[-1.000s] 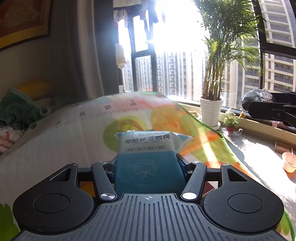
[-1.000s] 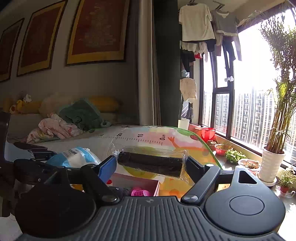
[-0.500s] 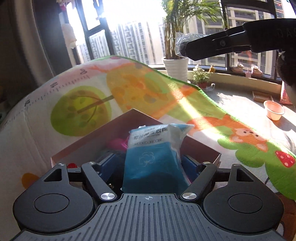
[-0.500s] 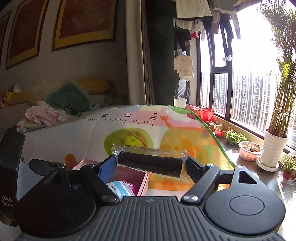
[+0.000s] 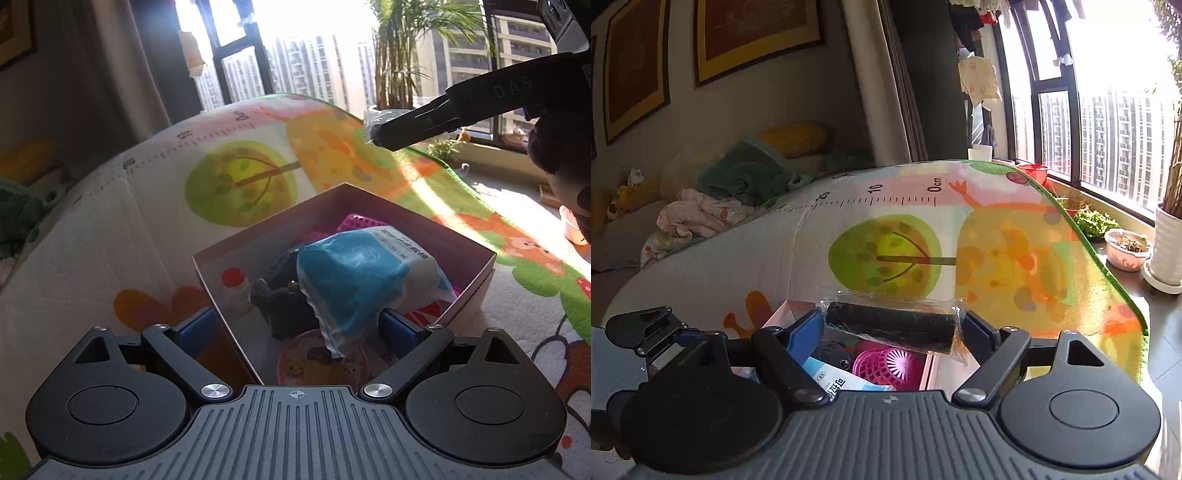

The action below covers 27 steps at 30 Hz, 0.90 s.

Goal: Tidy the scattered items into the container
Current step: 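Lower the black tube into the pink box and open the right tool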

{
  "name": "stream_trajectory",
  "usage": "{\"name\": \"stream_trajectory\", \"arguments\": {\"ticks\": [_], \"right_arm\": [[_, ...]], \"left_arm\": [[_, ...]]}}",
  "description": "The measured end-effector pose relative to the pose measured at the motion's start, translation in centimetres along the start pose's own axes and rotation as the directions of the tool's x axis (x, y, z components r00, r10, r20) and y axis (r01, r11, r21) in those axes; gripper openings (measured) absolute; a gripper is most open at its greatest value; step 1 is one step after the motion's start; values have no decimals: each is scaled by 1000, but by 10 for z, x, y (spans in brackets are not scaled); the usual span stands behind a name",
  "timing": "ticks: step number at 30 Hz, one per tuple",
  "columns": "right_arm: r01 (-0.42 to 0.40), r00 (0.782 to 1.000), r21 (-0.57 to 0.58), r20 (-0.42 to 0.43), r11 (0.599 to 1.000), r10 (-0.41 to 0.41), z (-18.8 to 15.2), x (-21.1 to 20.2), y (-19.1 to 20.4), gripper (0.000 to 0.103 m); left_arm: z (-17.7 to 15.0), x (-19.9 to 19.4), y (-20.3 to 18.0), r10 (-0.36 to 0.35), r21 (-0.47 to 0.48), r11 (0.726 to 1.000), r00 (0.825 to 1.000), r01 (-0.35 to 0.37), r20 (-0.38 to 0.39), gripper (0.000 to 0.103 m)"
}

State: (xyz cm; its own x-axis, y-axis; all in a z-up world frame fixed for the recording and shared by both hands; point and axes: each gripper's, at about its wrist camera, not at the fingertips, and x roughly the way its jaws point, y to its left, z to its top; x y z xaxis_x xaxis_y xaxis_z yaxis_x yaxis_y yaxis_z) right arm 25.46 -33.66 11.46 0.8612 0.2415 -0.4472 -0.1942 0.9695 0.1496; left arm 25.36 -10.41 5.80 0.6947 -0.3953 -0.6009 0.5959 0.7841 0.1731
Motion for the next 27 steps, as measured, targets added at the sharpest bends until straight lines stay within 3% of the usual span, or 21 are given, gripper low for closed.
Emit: {"name": "stream_trajectory", "arguments": {"ticks": [4, 9, 14, 21, 27], "right_arm": [[-41, 997, -9, -72, 999, 40, 18, 27, 15, 81], [-111, 978, 28, -176, 993, 114, 41, 76, 42, 81], [-122, 959, 58, -252, 991, 133, 45, 114, 55, 86], [-99, 969, 55, -224, 994, 109, 36, 89, 38, 90], [-14, 980, 53, -196, 998, 25, 28, 58, 11, 90]], "left_arm": [[-7, -10, 3, -35, -104, 994, 999, 36, 12, 100], [-13, -22, 4, -41, -149, 988, 999, 45, 33, 101], [-23, -34, 15, -24, -194, 981, 999, 30, 33, 102], [-35, -29, 19, -50, -274, 960, 999, 50, 5, 102], [-33, -37, 3, -30, -253, 967, 999, 38, 33, 103]]}}
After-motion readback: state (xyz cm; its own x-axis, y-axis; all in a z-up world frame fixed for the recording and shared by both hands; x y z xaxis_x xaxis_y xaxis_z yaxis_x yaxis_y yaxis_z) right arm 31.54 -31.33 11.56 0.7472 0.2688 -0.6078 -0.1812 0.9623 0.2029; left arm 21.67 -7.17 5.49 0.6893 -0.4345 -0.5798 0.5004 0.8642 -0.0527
